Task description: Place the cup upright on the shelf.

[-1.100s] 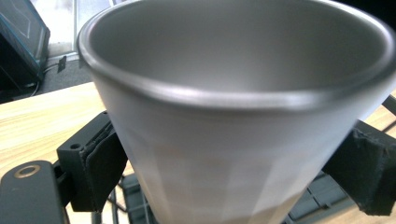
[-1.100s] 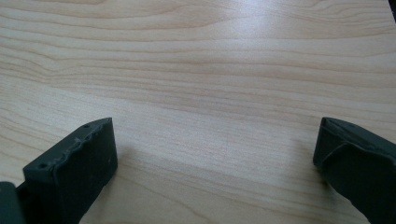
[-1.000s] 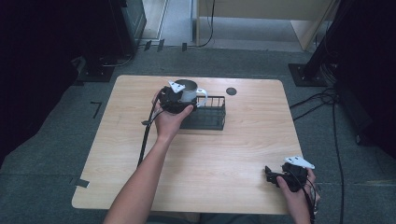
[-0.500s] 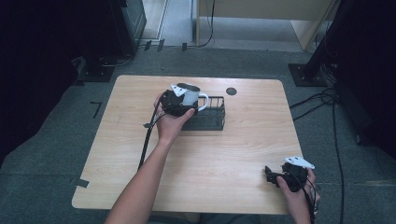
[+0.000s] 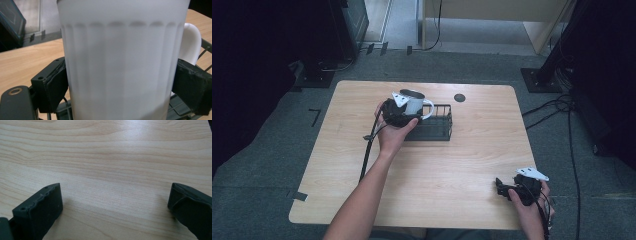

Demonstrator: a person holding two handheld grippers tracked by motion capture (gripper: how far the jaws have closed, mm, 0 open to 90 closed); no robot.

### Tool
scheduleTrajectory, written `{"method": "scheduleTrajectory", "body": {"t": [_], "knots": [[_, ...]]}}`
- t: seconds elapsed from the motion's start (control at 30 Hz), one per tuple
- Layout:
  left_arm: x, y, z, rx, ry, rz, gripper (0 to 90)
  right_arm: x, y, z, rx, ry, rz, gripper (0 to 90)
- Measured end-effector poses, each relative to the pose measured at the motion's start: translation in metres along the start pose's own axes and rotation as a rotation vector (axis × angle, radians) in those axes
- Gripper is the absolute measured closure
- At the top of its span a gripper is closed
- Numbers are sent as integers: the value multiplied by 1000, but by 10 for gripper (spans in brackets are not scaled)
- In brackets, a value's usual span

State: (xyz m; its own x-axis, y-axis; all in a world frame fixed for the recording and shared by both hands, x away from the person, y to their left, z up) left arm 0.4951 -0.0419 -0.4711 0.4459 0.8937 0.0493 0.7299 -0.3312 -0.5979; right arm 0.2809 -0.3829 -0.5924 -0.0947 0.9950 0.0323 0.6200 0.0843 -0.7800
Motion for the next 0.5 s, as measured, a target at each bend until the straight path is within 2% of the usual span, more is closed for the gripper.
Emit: {"method": "scheduleTrajectory", "body": {"t": [0.1, 0.2, 0.23, 0.3, 0.5], "knots": [[0, 0, 0, -6, 7, -4, 93, 0, 0, 0, 1, 0, 0, 0], [0, 0, 0, -33, 14, -4, 93, 0, 0, 0, 0, 0, 0, 0], [0, 0, -1, -56, 33, -14, 93, 0, 0, 0, 0, 0, 0, 0], [0, 0, 0, -65, 45, -18, 93, 0, 0, 0, 0, 0, 0, 0], [0, 1, 4, -41, 36, -5, 92, 0, 0, 0, 0, 0, 0, 0]]}}
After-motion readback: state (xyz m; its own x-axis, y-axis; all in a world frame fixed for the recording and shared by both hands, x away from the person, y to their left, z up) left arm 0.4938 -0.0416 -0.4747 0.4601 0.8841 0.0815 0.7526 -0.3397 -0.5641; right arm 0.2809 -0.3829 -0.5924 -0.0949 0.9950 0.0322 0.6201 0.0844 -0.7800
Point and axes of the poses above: each handheld gripper's, and its own axes: y roughly forward along the jaws, z roughly out of its underside, x roughly to its left, the point moved 9 cm from there along y, roughly forward along the jaws, and after that the axes turned 7 degrees about x, right-handed, at the moved point
